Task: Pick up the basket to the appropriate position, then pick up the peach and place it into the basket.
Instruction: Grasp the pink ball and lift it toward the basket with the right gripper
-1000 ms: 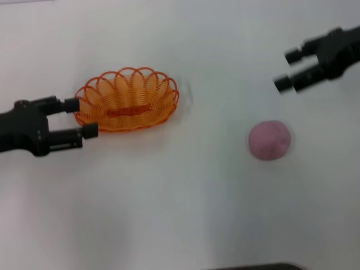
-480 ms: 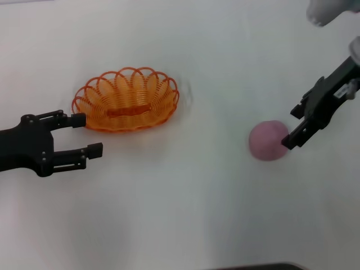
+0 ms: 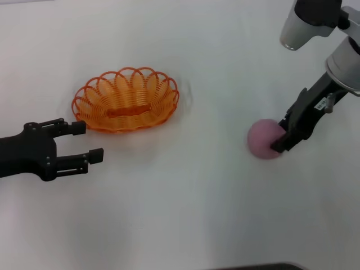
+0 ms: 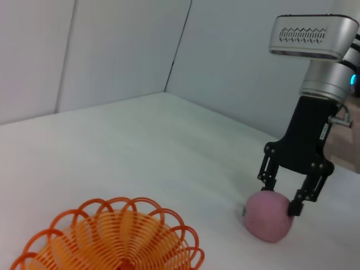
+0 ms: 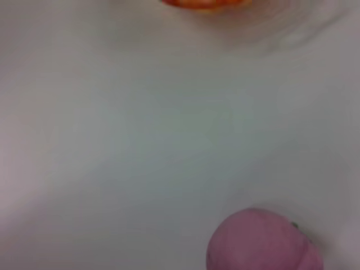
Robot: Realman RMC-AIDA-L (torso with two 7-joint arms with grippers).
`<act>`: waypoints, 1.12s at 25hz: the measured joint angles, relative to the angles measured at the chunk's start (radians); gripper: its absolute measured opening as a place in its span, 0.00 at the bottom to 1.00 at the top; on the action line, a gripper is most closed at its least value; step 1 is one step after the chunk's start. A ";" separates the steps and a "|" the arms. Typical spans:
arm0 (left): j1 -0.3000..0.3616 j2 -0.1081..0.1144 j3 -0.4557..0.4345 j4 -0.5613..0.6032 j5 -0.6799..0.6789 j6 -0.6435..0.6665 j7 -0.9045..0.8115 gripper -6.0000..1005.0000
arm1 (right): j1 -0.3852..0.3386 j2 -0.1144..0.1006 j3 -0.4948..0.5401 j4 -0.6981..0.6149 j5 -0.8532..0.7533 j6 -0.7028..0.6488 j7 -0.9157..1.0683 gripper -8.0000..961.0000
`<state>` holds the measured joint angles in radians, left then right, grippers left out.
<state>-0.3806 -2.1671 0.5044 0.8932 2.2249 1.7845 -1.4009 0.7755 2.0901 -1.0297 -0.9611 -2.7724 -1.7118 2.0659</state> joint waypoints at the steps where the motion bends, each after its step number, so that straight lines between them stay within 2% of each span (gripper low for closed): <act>1: 0.000 0.000 0.000 0.000 0.000 0.001 0.000 0.80 | 0.000 0.000 -0.001 0.000 0.007 0.002 -0.001 0.78; 8: 0.000 0.000 0.000 -0.002 0.001 0.008 -0.001 0.80 | -0.001 0.001 -0.010 0.001 0.021 0.004 -0.002 0.61; 11: 0.000 -0.002 0.000 -0.003 0.001 0.009 -0.001 0.80 | 0.000 0.001 -0.012 0.001 0.021 0.007 -0.003 0.36; 17: 0.000 -0.002 0.000 -0.004 0.001 0.011 -0.004 0.80 | 0.000 0.000 -0.015 -0.004 0.021 0.011 -0.003 0.17; 23: 0.000 -0.001 -0.001 -0.003 0.000 0.012 -0.005 0.80 | 0.001 -0.007 -0.010 -0.056 0.056 -0.014 -0.007 0.18; 28: 0.000 0.000 -0.002 0.002 -0.001 0.022 -0.011 0.80 | 0.011 -0.007 0.006 -0.218 0.103 -0.092 -0.006 0.19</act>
<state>-0.3804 -2.1675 0.5028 0.8954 2.2244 1.8063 -1.4116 0.7865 2.0832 -1.0240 -1.1790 -2.6693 -1.8036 2.0598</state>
